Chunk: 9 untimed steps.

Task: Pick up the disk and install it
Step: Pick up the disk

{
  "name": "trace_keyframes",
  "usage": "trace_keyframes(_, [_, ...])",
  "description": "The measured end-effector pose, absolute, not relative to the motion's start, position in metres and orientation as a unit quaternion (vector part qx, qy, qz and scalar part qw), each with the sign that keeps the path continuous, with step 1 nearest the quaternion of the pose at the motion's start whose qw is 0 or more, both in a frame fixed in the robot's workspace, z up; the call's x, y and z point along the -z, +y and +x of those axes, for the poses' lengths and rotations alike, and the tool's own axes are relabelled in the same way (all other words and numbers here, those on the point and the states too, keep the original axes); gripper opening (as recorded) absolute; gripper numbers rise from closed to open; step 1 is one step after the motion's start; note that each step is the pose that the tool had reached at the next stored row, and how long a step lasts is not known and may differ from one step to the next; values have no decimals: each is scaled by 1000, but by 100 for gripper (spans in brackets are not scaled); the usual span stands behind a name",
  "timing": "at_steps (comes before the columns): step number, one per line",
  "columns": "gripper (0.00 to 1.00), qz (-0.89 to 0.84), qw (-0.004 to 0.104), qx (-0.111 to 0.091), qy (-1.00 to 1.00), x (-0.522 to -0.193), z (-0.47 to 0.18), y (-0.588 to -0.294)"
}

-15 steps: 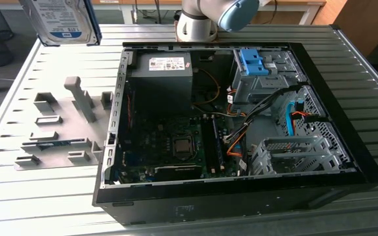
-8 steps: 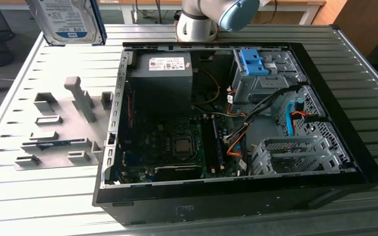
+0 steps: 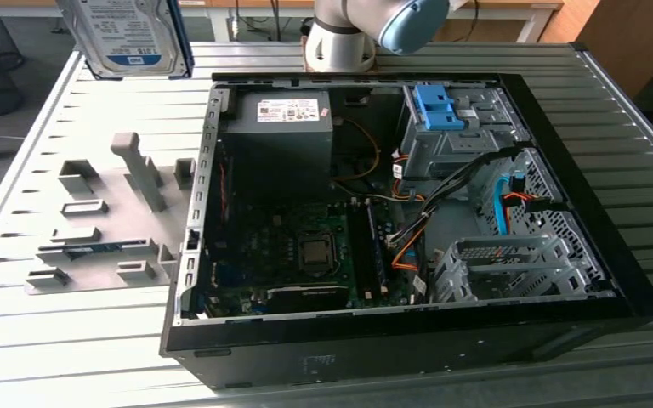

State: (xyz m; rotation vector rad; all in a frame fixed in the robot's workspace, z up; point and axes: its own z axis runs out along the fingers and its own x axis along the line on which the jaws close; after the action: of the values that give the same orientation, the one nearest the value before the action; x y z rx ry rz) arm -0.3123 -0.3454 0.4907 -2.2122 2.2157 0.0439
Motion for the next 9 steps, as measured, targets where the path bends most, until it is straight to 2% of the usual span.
trace_keyframes(9, [36,-706,5,-14,708,-491,-299,-345])
